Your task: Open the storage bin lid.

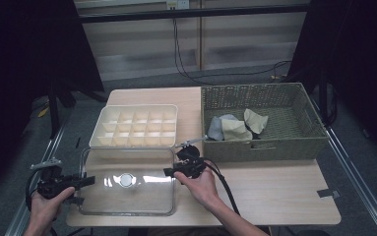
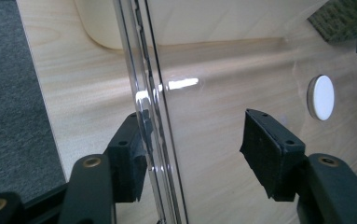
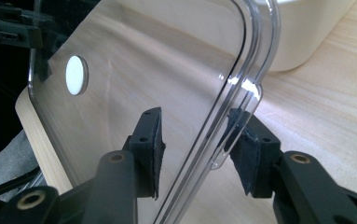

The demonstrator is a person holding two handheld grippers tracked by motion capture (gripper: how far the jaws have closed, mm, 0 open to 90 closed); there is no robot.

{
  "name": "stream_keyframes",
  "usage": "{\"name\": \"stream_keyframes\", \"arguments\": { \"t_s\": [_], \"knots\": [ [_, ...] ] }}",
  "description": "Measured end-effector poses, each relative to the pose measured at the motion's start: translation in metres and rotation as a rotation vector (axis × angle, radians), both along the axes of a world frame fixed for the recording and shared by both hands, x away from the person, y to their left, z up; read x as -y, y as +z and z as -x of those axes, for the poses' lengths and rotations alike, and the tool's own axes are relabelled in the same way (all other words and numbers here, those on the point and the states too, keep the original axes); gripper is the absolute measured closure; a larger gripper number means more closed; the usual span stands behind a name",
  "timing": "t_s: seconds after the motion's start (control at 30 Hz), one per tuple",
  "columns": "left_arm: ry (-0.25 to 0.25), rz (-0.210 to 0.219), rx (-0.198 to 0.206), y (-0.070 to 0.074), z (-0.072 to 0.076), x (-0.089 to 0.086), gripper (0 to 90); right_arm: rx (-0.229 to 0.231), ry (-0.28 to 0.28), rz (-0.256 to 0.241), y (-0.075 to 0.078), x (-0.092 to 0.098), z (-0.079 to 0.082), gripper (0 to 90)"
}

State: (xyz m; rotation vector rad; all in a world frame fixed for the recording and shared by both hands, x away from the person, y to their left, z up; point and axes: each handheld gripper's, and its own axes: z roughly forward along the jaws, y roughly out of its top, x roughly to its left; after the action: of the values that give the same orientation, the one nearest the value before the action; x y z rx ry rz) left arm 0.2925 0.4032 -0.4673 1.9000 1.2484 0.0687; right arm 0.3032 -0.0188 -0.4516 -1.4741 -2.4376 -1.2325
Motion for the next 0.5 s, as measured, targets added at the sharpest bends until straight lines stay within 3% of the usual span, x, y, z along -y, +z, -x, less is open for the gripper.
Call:
{"name": "stream_keyframes", "arguments": {
  "t_s": [0.5],
  "knots": [
    [0.004, -0.053, -0.025, -0.009, 0.001, -0.001, 38.9, -0.034, 0.003, 0.027, -0.018, -0.004, 0.001, 52.1]
  ]
}}
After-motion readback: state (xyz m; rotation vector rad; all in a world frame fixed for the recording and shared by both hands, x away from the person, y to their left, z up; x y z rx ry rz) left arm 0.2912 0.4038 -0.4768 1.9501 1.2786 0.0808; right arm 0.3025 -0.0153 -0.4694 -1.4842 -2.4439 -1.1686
